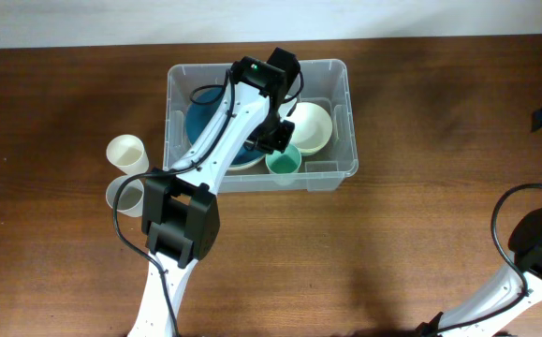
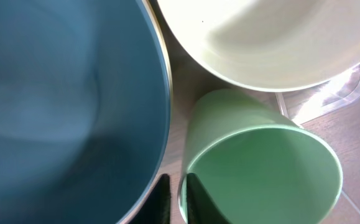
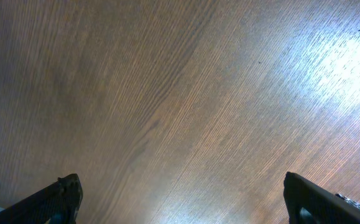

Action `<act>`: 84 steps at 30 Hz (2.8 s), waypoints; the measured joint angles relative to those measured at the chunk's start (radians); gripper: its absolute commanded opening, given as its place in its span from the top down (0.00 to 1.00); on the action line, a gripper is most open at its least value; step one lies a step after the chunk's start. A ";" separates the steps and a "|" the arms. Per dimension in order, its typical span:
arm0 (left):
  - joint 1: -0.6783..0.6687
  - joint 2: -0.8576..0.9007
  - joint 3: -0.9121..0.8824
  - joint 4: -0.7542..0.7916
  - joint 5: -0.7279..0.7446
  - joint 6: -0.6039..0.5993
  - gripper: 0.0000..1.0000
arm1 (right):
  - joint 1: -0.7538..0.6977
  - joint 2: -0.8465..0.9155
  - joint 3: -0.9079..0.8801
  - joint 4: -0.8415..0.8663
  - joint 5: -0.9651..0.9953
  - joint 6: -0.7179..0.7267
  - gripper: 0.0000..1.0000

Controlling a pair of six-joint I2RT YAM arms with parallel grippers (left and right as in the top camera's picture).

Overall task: Pack container
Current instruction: 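Lower the green cup into the bin's front right and release, then move the left gripper to the cream cup, then grasp the cream cup's rim with the left gripper and lift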

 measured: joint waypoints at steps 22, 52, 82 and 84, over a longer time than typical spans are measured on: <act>0.013 0.000 0.404 -0.060 -0.205 0.012 0.01 | 0.000 0.000 0.000 0.000 0.000 0.000 0.01; 0.621 -0.002 0.163 -0.263 -0.213 -0.298 0.00 | 0.000 0.000 0.000 0.000 0.000 0.000 0.01; 0.719 -0.002 -0.040 -0.124 -0.187 -0.293 0.00 | 0.000 0.000 0.000 0.000 0.000 0.000 0.01; 0.719 -0.002 -0.056 -0.110 -0.187 -0.293 0.00 | 0.000 0.000 0.000 0.000 0.000 0.000 0.01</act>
